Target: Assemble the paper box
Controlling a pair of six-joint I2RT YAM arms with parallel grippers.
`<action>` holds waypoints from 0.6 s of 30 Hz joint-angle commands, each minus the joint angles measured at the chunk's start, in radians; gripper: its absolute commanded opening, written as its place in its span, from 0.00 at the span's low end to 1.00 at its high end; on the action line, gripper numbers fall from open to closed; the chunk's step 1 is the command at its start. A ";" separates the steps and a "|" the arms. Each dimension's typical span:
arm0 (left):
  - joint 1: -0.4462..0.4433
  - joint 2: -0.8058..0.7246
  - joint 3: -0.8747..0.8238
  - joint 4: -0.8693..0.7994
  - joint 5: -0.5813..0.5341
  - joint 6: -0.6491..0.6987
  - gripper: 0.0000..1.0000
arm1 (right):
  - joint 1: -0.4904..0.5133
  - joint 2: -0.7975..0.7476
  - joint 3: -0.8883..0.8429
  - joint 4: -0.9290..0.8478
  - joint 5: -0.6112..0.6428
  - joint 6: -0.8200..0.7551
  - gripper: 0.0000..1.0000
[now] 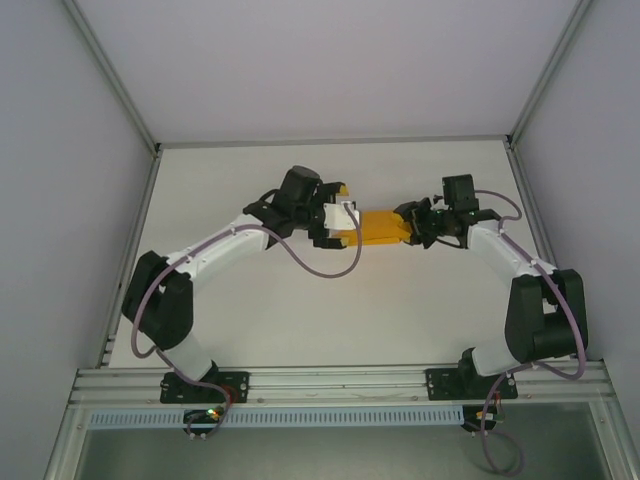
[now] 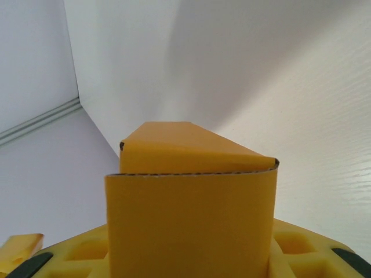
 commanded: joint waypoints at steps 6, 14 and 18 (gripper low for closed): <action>0.014 -0.072 -0.049 -0.060 0.074 0.033 1.00 | -0.047 -0.018 0.041 -0.001 -0.064 0.023 0.35; 0.015 -0.030 -0.043 -0.051 0.101 0.043 1.00 | -0.041 -0.024 0.039 0.053 -0.076 0.070 0.31; -0.005 0.019 -0.015 -0.032 0.083 0.048 1.00 | -0.008 -0.023 0.022 0.093 -0.110 0.108 0.35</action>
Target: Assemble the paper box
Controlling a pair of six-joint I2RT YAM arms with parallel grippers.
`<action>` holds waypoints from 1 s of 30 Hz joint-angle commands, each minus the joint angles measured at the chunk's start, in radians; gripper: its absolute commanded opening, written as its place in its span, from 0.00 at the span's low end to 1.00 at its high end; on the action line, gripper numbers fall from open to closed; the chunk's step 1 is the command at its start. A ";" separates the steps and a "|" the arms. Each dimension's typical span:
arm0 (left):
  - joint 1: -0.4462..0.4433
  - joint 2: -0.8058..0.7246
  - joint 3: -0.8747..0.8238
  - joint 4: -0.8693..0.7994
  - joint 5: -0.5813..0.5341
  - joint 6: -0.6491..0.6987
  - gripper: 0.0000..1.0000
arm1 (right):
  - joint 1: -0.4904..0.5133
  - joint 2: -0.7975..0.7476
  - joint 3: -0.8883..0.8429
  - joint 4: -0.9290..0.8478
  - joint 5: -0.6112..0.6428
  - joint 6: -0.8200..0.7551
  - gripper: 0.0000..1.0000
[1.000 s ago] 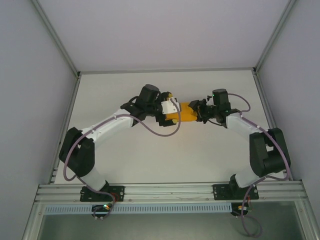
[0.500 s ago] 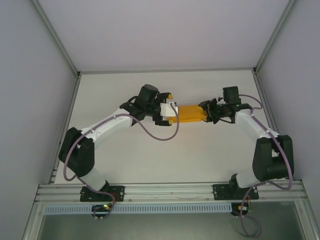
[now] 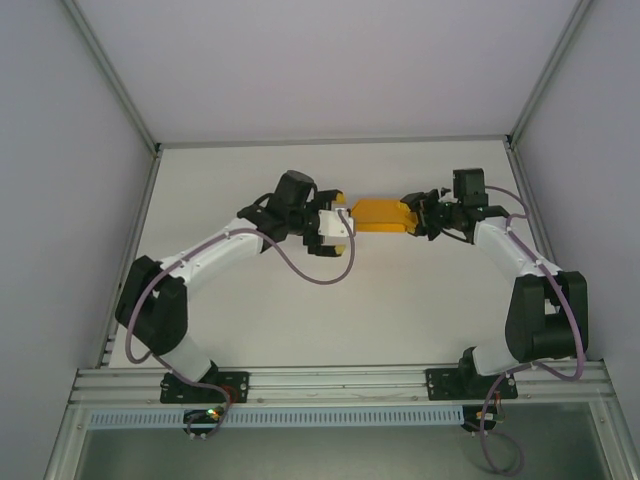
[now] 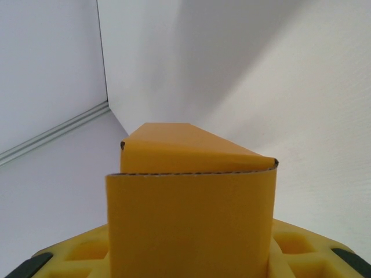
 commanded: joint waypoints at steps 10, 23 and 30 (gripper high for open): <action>-0.022 0.084 0.017 0.136 -0.049 -0.025 0.90 | 0.080 0.015 -0.058 0.198 -0.166 0.224 0.37; -0.014 0.055 -0.023 0.193 -0.089 -0.002 0.45 | 0.107 0.005 -0.088 0.249 -0.199 0.274 0.58; 0.024 0.054 0.043 -0.075 -0.033 0.028 0.40 | 0.031 -0.090 0.012 -0.055 0.047 -0.088 1.00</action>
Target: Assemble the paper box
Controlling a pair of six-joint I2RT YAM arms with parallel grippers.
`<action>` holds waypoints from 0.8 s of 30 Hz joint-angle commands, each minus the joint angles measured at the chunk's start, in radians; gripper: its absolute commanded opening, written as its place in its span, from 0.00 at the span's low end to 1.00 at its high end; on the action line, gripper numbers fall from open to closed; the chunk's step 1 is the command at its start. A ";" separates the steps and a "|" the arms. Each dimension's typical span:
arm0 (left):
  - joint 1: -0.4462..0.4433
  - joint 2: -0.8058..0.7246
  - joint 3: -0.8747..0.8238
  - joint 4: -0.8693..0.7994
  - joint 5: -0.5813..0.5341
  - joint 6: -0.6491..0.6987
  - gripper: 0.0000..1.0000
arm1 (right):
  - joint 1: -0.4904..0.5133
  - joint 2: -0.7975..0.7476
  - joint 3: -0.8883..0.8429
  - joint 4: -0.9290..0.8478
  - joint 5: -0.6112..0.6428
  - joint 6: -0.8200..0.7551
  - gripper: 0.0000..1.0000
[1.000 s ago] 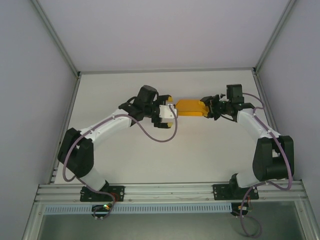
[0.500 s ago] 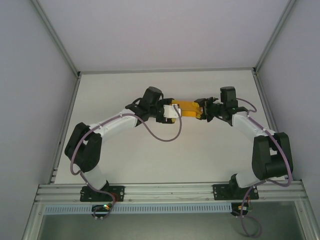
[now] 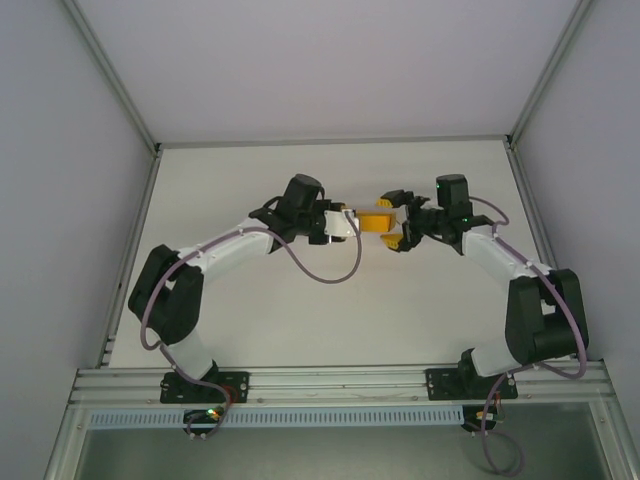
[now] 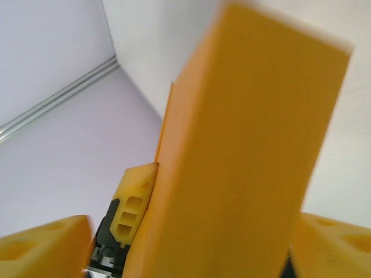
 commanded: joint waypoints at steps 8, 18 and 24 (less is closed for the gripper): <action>0.113 0.108 0.293 -0.735 0.179 0.088 0.41 | -0.069 -0.308 0.023 -0.131 0.587 -0.952 1.00; 0.162 0.303 0.519 -0.967 0.164 0.002 0.43 | 0.062 -0.173 0.050 -0.096 0.280 -1.255 0.96; 0.143 0.313 0.480 -0.889 0.100 -0.047 0.43 | 0.171 -0.022 0.124 -0.094 0.300 -1.282 0.72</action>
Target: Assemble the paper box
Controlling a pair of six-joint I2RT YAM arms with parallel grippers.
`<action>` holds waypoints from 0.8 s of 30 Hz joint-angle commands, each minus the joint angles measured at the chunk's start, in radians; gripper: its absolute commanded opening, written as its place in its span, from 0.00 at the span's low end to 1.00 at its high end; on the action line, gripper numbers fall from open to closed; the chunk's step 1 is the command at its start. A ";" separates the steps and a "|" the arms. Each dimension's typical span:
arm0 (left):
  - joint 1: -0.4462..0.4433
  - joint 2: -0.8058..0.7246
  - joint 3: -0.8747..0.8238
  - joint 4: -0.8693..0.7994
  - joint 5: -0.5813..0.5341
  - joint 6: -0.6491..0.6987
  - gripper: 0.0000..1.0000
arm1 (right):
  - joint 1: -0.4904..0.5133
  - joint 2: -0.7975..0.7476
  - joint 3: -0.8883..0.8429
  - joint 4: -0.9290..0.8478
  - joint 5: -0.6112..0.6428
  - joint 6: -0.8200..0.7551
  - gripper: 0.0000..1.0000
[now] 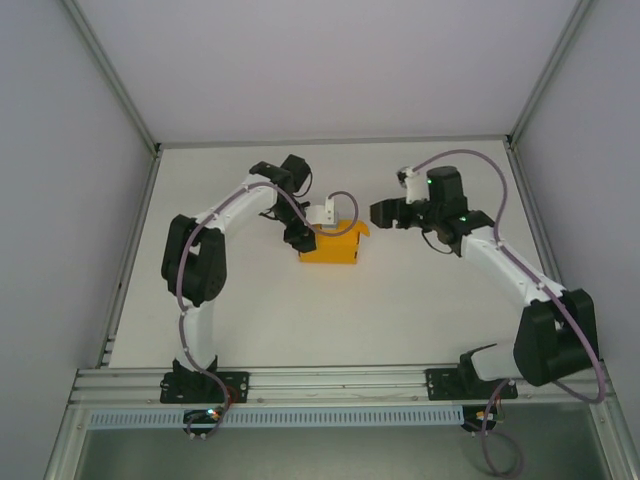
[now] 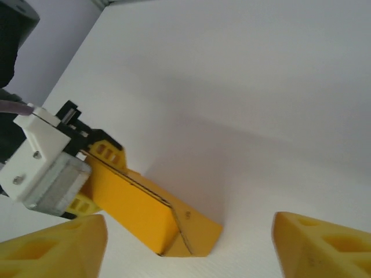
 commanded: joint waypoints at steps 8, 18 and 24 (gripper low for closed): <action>-0.014 0.000 -0.035 0.066 -0.027 -0.075 0.45 | 0.092 0.190 0.134 -0.119 0.024 -0.109 0.56; -0.017 -0.008 -0.052 0.098 -0.022 -0.084 0.46 | 0.109 0.222 0.196 -0.251 0.079 -0.157 0.28; -0.019 -0.012 -0.053 0.111 -0.030 -0.102 0.46 | 0.123 0.257 0.230 -0.297 0.110 -0.158 0.20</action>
